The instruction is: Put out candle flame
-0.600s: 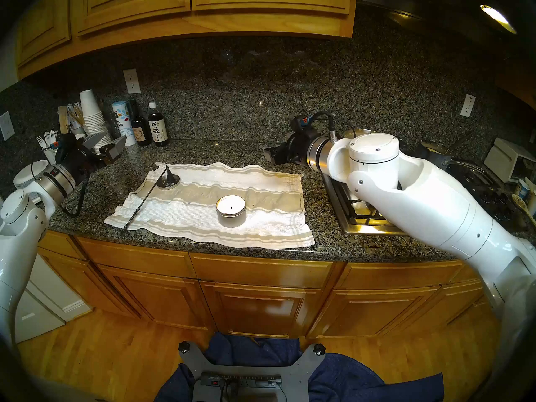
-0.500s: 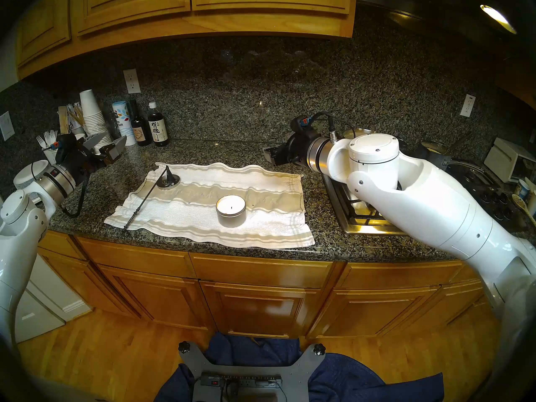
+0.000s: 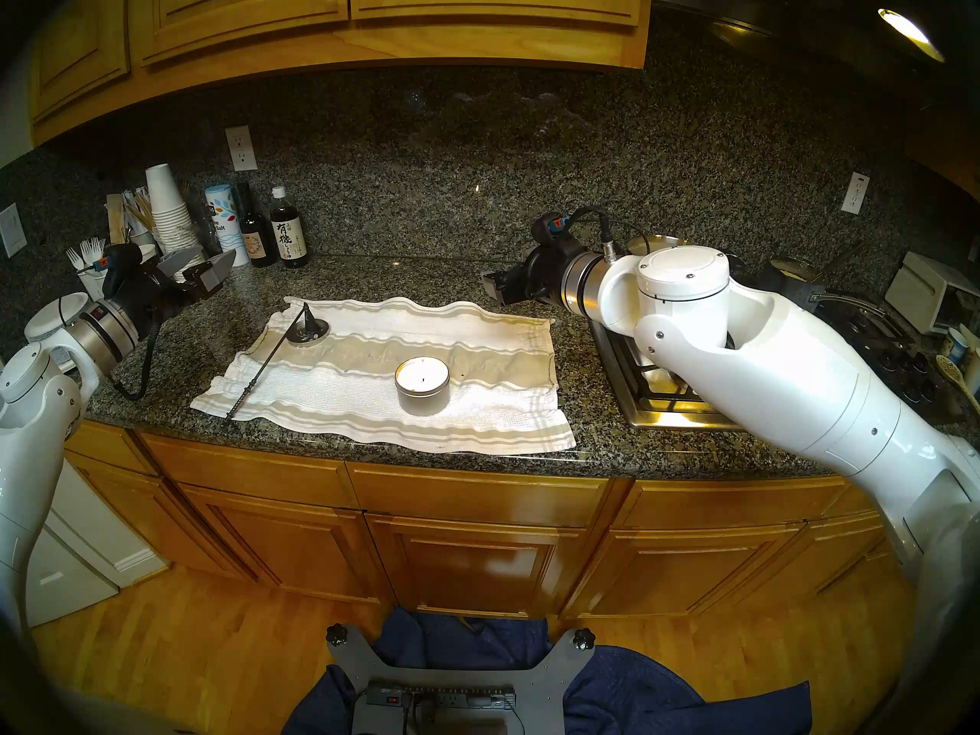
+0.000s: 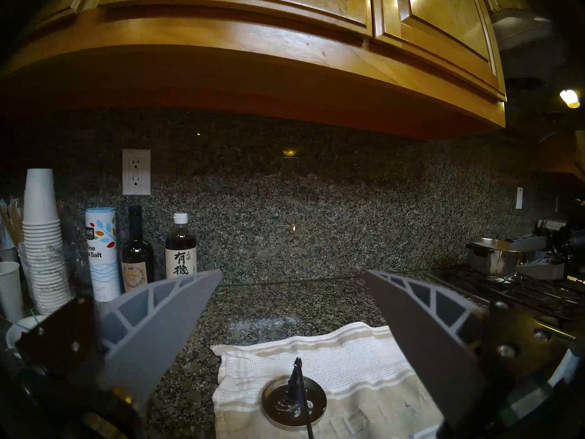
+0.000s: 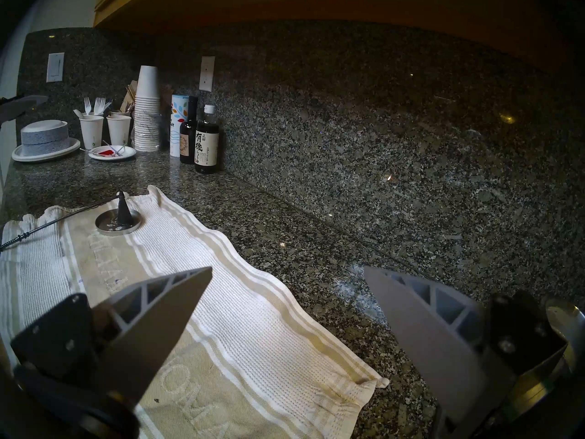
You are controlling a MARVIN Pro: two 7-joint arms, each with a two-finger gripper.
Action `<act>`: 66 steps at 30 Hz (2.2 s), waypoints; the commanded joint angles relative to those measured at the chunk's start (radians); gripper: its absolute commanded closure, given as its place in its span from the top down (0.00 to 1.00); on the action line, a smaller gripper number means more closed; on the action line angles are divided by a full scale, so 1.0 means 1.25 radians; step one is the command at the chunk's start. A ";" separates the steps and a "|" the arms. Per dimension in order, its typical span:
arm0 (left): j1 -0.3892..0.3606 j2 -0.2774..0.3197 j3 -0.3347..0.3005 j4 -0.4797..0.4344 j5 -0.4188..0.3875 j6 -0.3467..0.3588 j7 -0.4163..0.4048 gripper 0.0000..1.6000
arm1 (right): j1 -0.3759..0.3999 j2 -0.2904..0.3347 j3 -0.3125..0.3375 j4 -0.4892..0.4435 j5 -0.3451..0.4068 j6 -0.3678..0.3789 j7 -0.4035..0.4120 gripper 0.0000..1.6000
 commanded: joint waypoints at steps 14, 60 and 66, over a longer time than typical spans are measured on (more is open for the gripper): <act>0.026 0.021 0.060 -0.004 0.055 0.025 0.020 1.00 | 0.023 0.000 0.021 -0.003 0.003 -0.006 -0.002 1.00; -0.049 0.085 0.157 0.057 0.125 0.075 -0.005 1.00 | 0.024 0.000 0.020 -0.003 0.003 -0.007 -0.002 1.00; -0.078 0.082 0.190 0.083 0.136 0.078 -0.014 1.00 | 0.024 0.000 0.020 -0.003 0.004 -0.007 -0.002 1.00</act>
